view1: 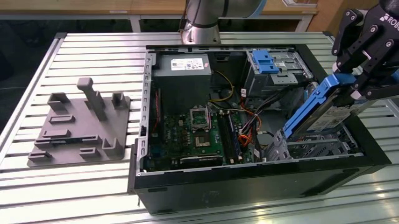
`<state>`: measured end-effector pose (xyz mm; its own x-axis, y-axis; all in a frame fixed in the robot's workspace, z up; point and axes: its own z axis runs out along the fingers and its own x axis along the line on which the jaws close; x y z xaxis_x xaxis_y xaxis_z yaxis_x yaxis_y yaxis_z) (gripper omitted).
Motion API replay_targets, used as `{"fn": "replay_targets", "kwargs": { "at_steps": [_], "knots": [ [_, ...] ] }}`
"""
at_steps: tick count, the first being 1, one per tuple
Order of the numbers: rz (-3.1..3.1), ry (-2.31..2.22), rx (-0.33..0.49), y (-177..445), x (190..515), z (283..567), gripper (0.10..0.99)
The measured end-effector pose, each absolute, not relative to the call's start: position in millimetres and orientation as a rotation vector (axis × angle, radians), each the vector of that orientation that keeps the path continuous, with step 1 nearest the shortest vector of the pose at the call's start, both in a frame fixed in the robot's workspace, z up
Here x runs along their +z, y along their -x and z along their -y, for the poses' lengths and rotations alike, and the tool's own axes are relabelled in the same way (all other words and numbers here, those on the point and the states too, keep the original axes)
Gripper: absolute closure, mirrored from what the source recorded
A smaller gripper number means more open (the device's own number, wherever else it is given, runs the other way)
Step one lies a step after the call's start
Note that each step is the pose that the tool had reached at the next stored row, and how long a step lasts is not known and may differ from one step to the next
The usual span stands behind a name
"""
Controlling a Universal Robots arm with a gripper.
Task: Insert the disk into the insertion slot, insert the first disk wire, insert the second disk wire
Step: 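Insert the disk into the insertion slot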
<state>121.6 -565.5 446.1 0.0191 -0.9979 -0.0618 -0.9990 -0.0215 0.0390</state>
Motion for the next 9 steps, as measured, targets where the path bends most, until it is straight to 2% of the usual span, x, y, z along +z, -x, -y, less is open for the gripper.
{"fn": "replay_targets", "kwargs": {
  "at_steps": [9],
  "knots": [
    [-2.193,2.227,0.110,-121.6,441.6,567.0,0.722]
  ]
}}
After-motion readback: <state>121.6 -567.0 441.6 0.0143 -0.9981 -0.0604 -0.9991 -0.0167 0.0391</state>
